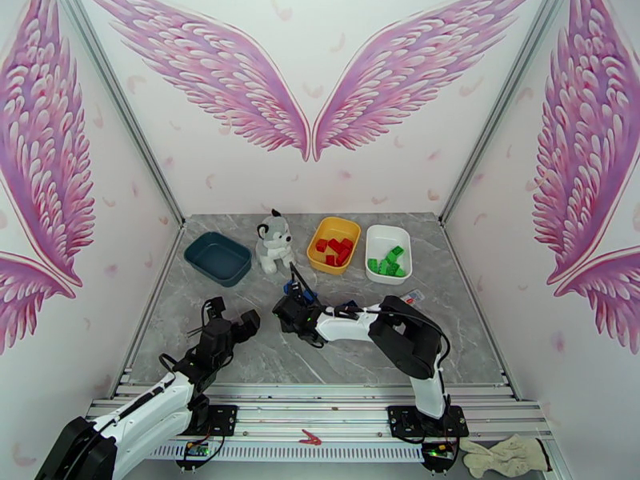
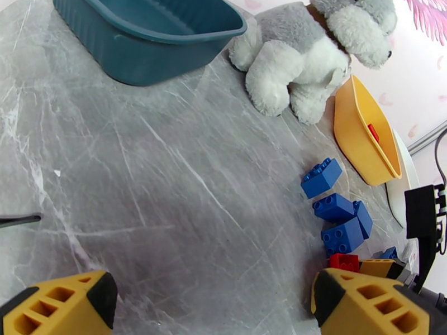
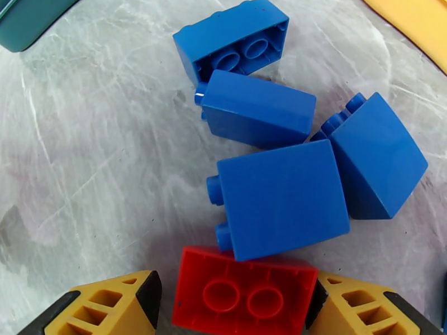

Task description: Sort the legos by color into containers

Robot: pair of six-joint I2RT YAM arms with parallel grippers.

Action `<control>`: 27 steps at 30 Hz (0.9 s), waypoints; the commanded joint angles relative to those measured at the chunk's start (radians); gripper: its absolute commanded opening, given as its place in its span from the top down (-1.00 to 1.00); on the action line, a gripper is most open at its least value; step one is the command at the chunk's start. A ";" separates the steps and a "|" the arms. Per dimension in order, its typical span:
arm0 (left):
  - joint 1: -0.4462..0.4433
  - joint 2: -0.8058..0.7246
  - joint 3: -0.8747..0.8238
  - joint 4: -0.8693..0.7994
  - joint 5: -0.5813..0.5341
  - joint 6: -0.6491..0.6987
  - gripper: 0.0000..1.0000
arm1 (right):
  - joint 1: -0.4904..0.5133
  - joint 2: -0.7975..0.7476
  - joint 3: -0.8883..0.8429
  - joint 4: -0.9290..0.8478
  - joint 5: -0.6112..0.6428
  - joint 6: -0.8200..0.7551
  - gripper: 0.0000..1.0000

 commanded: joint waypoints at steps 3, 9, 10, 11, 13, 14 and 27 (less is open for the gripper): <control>0.005 -0.009 -0.008 0.016 0.016 -0.008 -0.98 | -0.026 0.041 0.015 -0.019 0.010 0.028 -0.27; 0.003 0.040 0.024 0.035 0.054 0.004 -0.98 | -0.026 0.005 -0.014 0.005 -0.005 0.023 0.03; 0.002 0.059 0.034 0.044 0.061 0.006 -0.98 | -0.026 -0.007 -0.024 0.009 -0.006 0.023 0.08; 0.000 0.080 0.042 0.057 0.070 0.007 -0.97 | -0.026 -0.023 -0.036 0.012 -0.008 0.024 0.13; -0.005 0.122 0.057 0.085 0.086 0.006 -0.98 | -0.026 -0.057 -0.065 0.019 -0.010 0.024 0.17; -0.008 0.147 0.066 0.102 0.096 0.006 -0.97 | -0.026 -0.078 -0.082 0.026 -0.012 0.024 0.19; -0.148 0.397 0.302 0.186 0.110 0.035 -0.97 | -0.143 -0.317 -0.178 -0.018 0.045 -0.028 0.27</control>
